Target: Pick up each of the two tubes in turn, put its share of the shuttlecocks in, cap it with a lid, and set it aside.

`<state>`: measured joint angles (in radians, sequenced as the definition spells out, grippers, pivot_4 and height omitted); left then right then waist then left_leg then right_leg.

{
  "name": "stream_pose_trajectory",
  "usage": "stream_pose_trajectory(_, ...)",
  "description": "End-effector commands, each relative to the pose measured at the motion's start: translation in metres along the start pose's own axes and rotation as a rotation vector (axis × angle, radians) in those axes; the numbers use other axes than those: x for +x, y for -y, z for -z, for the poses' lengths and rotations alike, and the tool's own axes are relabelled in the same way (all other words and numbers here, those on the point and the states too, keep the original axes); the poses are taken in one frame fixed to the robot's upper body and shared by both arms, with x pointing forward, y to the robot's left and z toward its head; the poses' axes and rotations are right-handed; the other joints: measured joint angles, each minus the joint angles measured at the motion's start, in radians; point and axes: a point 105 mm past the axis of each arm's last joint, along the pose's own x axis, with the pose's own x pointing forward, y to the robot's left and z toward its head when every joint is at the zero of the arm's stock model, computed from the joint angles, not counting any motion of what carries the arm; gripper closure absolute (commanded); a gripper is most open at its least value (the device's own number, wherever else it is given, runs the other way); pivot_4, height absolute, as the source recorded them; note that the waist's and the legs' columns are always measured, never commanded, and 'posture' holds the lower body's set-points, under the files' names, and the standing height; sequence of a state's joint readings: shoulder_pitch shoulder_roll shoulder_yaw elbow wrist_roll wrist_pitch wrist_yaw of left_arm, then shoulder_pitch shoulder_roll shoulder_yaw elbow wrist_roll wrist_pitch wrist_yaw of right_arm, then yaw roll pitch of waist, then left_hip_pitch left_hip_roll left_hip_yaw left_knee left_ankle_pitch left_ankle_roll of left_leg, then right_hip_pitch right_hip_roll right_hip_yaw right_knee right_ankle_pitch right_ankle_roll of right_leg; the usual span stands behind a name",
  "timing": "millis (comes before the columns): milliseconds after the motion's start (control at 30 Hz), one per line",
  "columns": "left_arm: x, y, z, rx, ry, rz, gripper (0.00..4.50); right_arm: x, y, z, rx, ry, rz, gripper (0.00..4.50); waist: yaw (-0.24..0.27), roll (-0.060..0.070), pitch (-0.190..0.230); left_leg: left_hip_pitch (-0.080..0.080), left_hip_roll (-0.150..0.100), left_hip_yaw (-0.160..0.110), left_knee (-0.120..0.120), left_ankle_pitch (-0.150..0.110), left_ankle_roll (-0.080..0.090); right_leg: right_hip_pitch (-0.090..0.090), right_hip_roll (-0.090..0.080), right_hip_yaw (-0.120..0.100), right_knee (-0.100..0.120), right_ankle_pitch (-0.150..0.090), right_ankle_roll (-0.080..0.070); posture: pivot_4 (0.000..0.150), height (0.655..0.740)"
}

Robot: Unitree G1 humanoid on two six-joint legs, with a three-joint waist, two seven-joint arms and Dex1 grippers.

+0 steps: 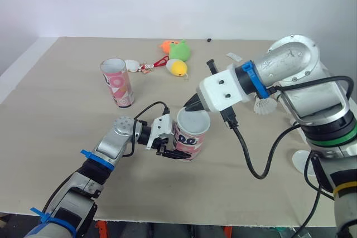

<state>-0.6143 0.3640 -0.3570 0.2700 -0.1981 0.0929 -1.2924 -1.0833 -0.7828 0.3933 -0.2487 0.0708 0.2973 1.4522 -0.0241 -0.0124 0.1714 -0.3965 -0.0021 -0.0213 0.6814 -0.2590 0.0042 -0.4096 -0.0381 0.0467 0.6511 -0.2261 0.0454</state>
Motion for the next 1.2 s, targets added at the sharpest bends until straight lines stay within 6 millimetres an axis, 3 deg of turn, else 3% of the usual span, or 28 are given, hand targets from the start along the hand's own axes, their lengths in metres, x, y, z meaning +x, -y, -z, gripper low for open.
stream_pose_trajectory(33,-0.008,-0.002,0.010,-0.020,-0.054,-0.023,1.53,-0.007,0.003,-0.005,-0.035,-0.012,0.049,4.42,0.000,0.000,0.000,0.000,0.000,0.000,0.000,0.000,0.000,0.000,0.000,0.000,0.000,0.000,0.000,0.150,0.7323)
stream_pose_trajectory(467,-0.008,-0.001,0.010,-0.024,-0.056,-0.023,1.53,0.002,-0.024,0.004,-0.044,-0.053,-0.113,4.42,0.000,0.000,0.000,0.000,0.000,0.000,0.000,0.000,0.000,0.000,0.000,0.000,0.000,0.000,0.000,0.150,0.7323)
stream_pose_trajectory(933,-0.010,0.001,0.011,-0.036,-0.058,-0.035,1.53,0.008,-0.015,0.013,-0.205,-0.128,-0.195,4.42,0.001,0.000,0.000,0.002,0.000,0.000,-0.001,0.000,0.000,0.002,-0.001,0.000,0.000,-0.001,0.001,0.150,0.7323)
stream_pose_trajectory(967,-0.010,0.001,0.011,-0.036,-0.058,-0.036,1.53,0.010,-0.014,0.009,-0.210,-0.103,-0.203,3.81,0.001,0.000,0.000,0.003,0.000,0.000,-0.001,0.000,0.000,0.002,0.000,0.000,0.000,-0.001,0.001,0.150,0.7323)
stream_pose_trajectory(1033,-0.009,0.000,0.010,-0.036,-0.057,-0.038,1.53,0.013,-0.014,0.004,-0.201,-0.053,-0.212,3.56,0.000,-0.001,-0.001,0.003,0.000,0.000,-0.001,0.000,0.000,0.002,0.000,0.000,0.000,-0.001,0.000,0.150,0.7323)
stream_pose_trajectory(1133,-0.009,0.000,0.010,-0.036,-0.055,-0.039,1.53,0.016,-0.011,-0.002,-0.163,0.003,-0.202,2.24,0.000,-0.001,-0.001,0.004,0.001,0.001,-0.001,0.000,0.000,0.003,0.000,0.000,0.000,0.000,-0.001,0.150,0.7323)
stream_pose_trajectory(1200,-0.009,0.000,0.010,-0.036,-0.054,-0.040,1.53,0.015,-0.007,-0.003,-0.141,0.015,-0.179,1.61,0.000,-0.001,-0.001,0.004,0.002,0.001,-0.001,0.000,0.000,0.003,0.001,0.000,0.000,0.000,-0.001,0.150,0.7323)
